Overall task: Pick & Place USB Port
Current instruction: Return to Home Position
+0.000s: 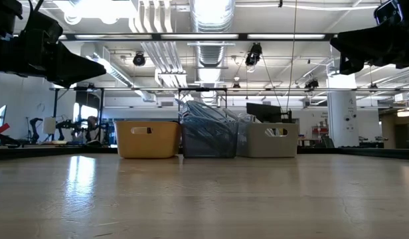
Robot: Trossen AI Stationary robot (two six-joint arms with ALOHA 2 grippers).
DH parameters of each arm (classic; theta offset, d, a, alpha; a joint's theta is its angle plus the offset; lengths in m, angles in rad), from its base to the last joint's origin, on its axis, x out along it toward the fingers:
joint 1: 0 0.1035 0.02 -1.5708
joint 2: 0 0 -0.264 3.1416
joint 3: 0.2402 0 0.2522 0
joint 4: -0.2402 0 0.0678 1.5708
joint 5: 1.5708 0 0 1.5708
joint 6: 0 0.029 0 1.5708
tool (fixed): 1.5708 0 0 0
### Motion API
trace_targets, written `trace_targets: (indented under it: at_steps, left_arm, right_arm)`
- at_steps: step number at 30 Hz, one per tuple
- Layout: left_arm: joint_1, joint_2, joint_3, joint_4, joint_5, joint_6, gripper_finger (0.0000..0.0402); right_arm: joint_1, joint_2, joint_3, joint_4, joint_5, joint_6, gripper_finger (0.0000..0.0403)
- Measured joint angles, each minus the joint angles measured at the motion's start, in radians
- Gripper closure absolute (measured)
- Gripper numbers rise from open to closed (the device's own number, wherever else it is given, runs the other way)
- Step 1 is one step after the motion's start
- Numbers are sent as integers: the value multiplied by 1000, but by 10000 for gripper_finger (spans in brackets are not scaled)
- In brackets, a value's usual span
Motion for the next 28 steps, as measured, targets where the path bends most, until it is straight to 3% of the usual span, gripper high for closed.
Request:
trace_targets:
  at_steps: [8,28]
  left_arm:
    - [0,0,0,0,0,0,254]
    - [0,0,0,0,0,0,254]
  right_arm:
    - [0,0,0,0,0,-1,335]
    - [0,0,0,0,0,0,318]
